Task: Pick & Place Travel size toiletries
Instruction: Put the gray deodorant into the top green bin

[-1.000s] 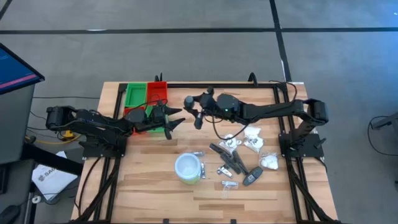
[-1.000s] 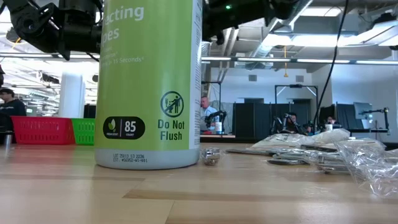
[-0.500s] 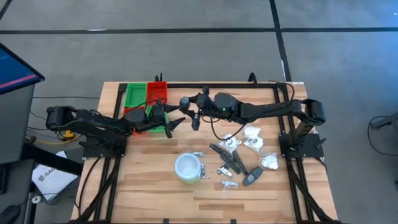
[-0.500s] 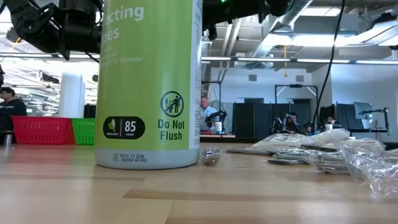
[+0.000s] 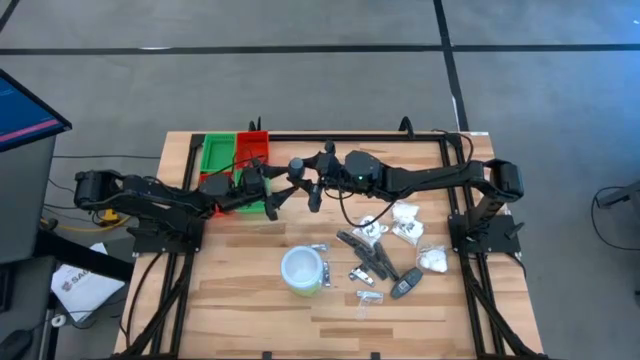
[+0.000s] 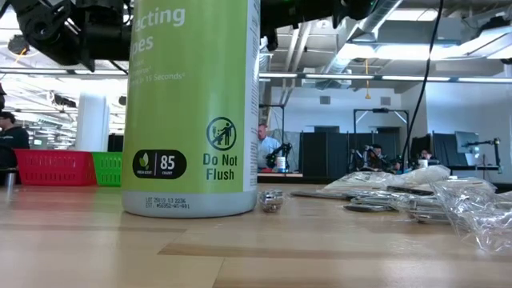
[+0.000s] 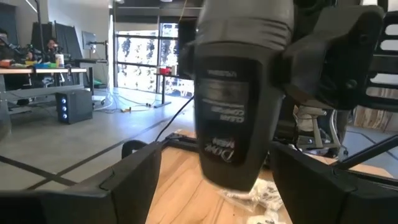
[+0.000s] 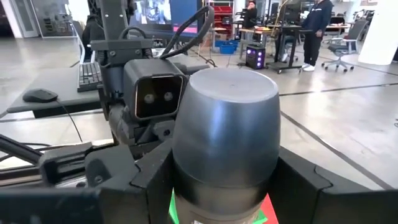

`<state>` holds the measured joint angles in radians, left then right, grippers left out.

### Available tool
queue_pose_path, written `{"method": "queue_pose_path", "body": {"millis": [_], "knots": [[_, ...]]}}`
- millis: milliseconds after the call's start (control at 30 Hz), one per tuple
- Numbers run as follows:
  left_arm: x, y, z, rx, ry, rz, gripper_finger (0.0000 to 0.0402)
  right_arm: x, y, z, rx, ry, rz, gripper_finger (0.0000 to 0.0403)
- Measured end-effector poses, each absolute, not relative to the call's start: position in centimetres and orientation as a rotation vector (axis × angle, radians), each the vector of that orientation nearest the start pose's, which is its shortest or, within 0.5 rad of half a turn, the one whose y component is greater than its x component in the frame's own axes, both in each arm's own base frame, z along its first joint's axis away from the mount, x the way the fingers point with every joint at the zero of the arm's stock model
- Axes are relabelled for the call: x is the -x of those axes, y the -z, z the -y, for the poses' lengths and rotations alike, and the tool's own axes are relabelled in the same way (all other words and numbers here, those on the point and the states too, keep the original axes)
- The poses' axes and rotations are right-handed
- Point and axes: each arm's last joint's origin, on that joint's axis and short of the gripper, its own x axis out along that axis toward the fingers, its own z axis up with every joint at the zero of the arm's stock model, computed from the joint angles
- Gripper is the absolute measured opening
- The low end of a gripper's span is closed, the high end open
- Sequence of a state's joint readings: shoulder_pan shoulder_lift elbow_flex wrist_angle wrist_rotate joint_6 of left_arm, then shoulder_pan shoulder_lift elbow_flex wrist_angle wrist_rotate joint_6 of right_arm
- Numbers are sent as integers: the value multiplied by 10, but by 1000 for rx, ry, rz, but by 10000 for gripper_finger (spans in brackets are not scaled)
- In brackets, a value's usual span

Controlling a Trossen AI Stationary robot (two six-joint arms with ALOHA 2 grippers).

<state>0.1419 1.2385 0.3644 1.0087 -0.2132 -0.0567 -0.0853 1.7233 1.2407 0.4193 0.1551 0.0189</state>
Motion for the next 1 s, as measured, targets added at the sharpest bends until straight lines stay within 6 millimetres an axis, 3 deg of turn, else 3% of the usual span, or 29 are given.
{"method": "queue_pose_path", "body": {"millis": [233,533,800,1000], "knots": [[-250,-206,-42,31,-356,68,289,-399,-297,39,-16,241,-74,198],[-243,-223,-42,10,-362,146,289,-399,-293,39,-15,242,-109,198],[-247,-215,-42,8,-363,110,288,-399,-296,38,-29,241,-78,198],[-248,-218,-42,8,-362,123,288,-414,-276,36,-31,235,-89,198]]}}
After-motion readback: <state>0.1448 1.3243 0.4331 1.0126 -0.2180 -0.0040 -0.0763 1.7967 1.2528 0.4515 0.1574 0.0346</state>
